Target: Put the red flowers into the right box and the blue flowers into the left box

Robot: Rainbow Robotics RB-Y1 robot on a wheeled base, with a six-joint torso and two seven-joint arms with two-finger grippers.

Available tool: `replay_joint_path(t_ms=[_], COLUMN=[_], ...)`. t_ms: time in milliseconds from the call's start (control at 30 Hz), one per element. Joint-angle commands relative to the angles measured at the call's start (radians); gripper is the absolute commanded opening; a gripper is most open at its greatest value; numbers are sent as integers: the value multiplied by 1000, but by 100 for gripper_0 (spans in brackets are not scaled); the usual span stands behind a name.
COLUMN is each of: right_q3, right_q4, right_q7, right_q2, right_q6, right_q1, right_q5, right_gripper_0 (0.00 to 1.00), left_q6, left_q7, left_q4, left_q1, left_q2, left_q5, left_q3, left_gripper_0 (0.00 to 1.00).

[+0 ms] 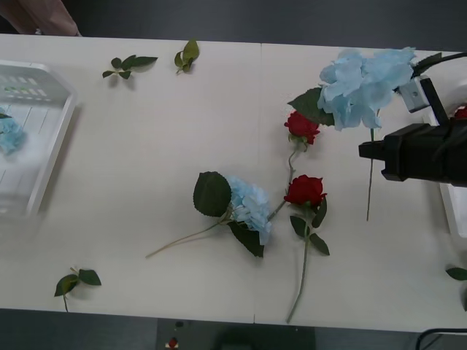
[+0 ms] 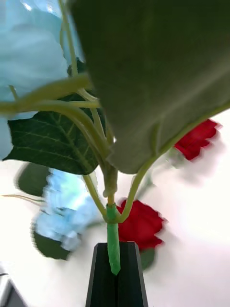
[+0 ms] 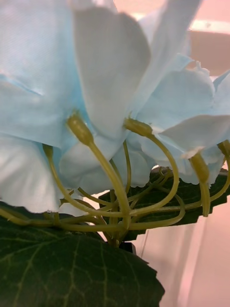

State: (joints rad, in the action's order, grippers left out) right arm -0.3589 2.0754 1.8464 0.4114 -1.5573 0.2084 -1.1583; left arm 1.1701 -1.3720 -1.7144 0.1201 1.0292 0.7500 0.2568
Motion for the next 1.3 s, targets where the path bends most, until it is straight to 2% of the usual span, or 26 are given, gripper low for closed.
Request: replay_joint_path(t_ms=[33, 200, 267, 367, 400, 433, 467, 533, 567, 633, 833, 1033, 1300], right_q3=[-17, -18, -17, -12, -9, -8, -3, 3, 11, 23, 90, 187, 204], right_q4=[-60, -139, -161, -205, -225, -236, -258, -276, -287, -299, -324, -322, -322], right_q7=[83, 82, 76, 66, 65, 65, 65, 65, 63, 59, 51, 42, 40], right_q2=[-8, -10, -11, -16, -19, -19, -22, -23, -26, -34, -42, -56, -100], right_q6=[-6, -6, -6, -6, -6, -6, -1, 3, 8, 19, 92, 203, 203], right_q1=[72, 144, 167, 206, 223, 232, 253, 273, 293, 312, 345, 376, 405], right_q5=[-106, -250, -293, -353, -377, -388, -416, -439, -454, -471, -534, -584, -590], right_gripper_0=[0, 0, 0, 0, 0, 0, 0, 0, 0, 0, 0, 0, 0], left_q6=[-63, -156, -193, -231, -244, -248, -257, -271, -285, -300, -328, -326, -328], left_q7=[-41, -51, -55, -62, -62, -64, -67, -68, -68, -68, -74, -65, -32], left_q4=[39, 119, 142, 162, 164, 164, 164, 164, 164, 164, 114, -17, -186], left_q1=[-20, -22, -23, -23, -27, -28, -30, -31, -33, -34, -60, -79, -79], left_q2=[37, 37, 37, 37, 37, 37, 37, 37, 37, 37, 37, 32, -8], left_q5=[-21, -69, -69, -70, -70, -70, -69, -69, -67, -61, 63, 281, 525], left_q3=[-37, -114, -133, -145, -143, -143, -145, -145, -143, -142, -83, -21, 32], left_gripper_0=[0, 1, 9, 32, 45, 50, 66, 79, 92, 100, 100, 100, 100])
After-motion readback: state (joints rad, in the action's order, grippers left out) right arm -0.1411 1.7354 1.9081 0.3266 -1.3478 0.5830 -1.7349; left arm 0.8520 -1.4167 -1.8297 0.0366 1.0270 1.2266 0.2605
